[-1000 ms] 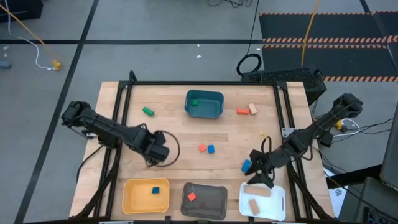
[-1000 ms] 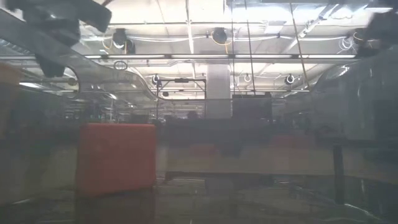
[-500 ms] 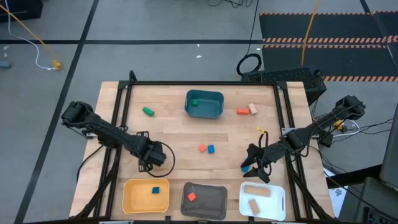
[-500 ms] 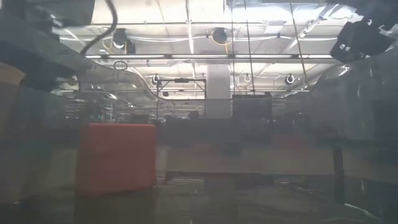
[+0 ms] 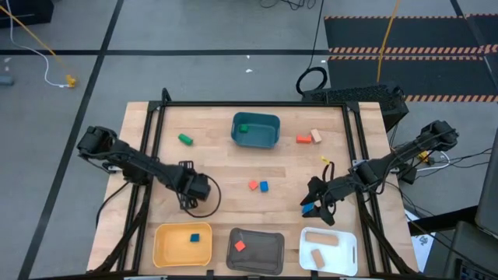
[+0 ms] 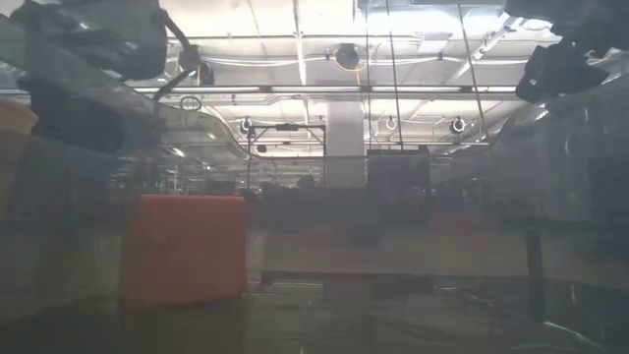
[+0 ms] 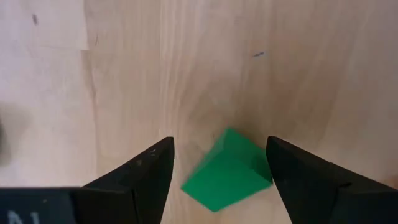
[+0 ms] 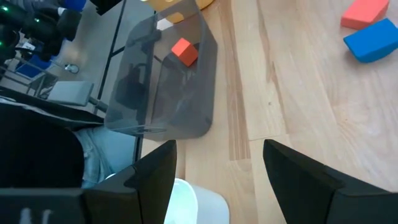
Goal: Sort & place blocks by color
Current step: Put the bottom green block into the blue bin
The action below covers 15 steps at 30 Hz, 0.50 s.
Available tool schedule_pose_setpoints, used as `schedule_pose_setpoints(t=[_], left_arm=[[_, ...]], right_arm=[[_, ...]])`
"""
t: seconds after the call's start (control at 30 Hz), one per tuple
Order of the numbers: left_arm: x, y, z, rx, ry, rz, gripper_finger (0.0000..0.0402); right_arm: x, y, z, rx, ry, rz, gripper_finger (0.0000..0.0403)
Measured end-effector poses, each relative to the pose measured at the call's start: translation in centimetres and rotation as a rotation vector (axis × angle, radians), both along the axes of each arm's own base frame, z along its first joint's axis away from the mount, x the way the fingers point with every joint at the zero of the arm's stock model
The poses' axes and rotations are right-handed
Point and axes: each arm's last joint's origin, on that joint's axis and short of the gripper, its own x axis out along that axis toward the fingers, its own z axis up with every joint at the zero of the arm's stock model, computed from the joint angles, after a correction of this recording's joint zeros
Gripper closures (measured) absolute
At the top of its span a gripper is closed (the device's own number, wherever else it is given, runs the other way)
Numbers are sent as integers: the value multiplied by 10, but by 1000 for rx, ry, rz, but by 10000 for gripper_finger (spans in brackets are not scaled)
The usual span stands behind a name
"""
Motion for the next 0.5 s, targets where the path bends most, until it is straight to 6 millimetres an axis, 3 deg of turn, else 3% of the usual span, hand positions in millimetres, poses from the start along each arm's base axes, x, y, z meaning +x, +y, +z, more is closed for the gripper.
schedule_pose_setpoints(t=[0.23,0.5], left_arm=[[0,6,-2,-49,12,74,144],[0,5,-2,-94,42,-4,144]], right_arm=[[0,0,0,-10,-5,7,170],[0,0,0,-33,-17,25,170]])
